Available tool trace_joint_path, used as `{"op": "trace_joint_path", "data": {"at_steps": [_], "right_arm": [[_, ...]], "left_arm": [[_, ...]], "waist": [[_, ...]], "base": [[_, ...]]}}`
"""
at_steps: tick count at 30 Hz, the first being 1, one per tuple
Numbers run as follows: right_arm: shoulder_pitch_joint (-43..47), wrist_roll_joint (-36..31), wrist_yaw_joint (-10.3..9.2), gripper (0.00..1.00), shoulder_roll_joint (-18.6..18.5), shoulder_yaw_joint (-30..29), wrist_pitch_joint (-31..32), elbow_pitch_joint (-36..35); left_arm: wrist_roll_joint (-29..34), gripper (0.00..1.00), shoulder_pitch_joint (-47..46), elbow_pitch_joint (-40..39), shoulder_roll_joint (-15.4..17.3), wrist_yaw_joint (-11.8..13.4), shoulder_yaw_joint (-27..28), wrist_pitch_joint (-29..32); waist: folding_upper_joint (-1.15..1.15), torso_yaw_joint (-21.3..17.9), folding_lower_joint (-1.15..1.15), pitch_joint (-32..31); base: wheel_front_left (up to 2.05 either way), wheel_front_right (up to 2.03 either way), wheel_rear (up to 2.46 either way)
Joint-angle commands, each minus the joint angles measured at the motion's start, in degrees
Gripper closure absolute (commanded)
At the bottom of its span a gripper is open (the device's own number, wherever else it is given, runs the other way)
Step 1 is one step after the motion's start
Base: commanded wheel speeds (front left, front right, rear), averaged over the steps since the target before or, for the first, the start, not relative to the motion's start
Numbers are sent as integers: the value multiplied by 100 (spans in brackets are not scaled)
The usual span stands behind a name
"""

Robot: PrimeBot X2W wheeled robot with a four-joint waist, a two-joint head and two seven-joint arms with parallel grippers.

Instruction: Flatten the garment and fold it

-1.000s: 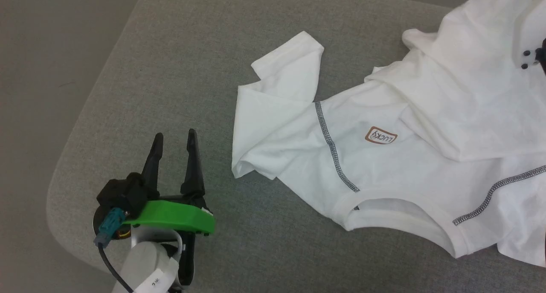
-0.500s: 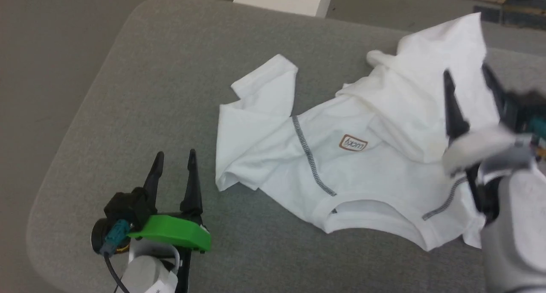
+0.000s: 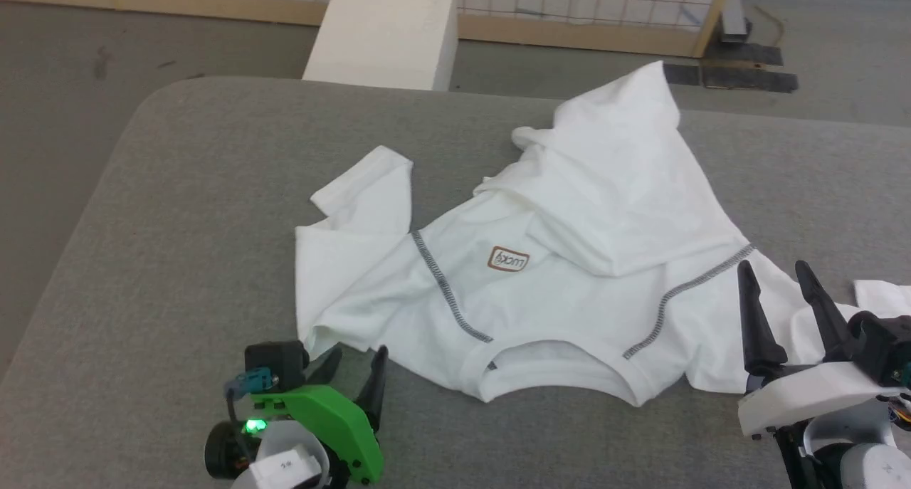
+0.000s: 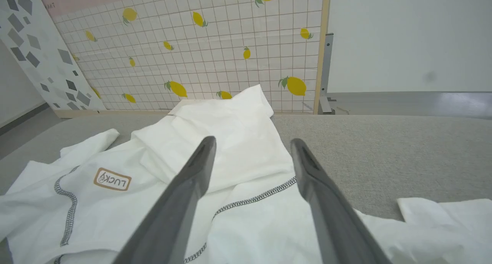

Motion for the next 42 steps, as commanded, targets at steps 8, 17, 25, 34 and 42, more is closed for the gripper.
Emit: {"op": "trace_joint_path", "data": {"at_steps": [8,17,25,34,42], "right_arm": [[79,154,-9,0,4,242,16,-173],[175,304,-9,0,4,392,46,-279],[367,233,-9,0,5,335,276,-284],[610,593,-9,0,5,-36,1499,4],[95,488,-9,0,5,-264,2175,491]], "left_arm": [[-160,0,-57,196,-41,654,64,1028],[-361,0,-217,510,-29,888,192,1304],[-510,100,-295,664,-12,606,124,1153],[-497,100,-186,627,62,557,194,695],[-513,100,-179,556,72,525,131,618]], "waist": [[0,-639,0,-14],[0,-959,0,131],[0,-1057,0,175],[0,-931,0,89],[0,-709,0,183]], "base": [[0,0,0],[0,0,0],[0,0,0],[0,0,0],[0,0,0]]}}
